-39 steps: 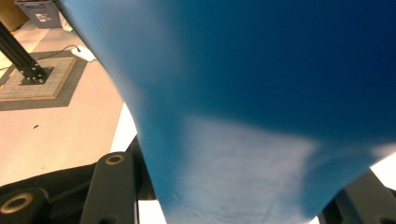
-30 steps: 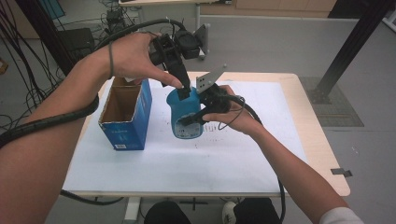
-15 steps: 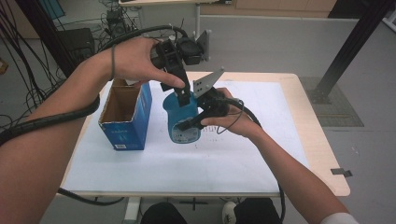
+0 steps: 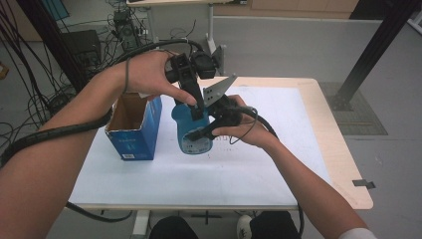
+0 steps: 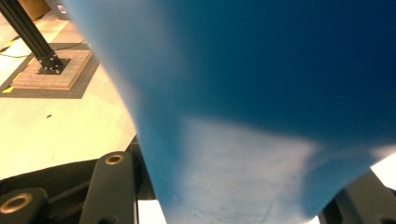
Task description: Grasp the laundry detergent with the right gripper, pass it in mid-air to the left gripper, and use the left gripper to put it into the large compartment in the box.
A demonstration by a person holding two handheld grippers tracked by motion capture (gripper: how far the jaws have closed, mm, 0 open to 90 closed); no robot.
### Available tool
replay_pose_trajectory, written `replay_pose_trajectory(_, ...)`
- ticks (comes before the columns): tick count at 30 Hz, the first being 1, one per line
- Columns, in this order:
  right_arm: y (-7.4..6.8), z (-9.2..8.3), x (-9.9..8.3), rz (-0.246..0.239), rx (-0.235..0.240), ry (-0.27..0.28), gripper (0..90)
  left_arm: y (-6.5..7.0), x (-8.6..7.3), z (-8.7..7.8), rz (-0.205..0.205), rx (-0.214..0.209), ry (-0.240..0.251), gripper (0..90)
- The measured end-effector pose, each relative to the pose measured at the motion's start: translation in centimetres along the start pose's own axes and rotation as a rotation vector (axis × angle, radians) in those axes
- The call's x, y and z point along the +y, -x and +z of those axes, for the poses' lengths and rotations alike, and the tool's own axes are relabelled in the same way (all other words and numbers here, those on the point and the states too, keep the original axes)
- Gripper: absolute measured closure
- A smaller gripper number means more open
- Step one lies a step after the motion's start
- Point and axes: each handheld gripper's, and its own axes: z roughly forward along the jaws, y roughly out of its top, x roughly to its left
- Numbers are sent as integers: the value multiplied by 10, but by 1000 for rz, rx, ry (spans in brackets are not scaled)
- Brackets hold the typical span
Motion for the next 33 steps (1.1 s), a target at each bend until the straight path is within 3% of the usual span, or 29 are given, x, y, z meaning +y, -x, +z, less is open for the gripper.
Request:
replay_pose_trajectory(15,-1,-4,-4,17,5,16,438,4,5,10,11,6,-8,46)
replay_pose_trajectory(20,-1,-8,-4,11,-3,32,438,6,8,11,35,9,-13,52)
replay_pose_trajectory(33,0,-11,-4,-11,-6,55,438,8,11,17,47,-7,-33,59)
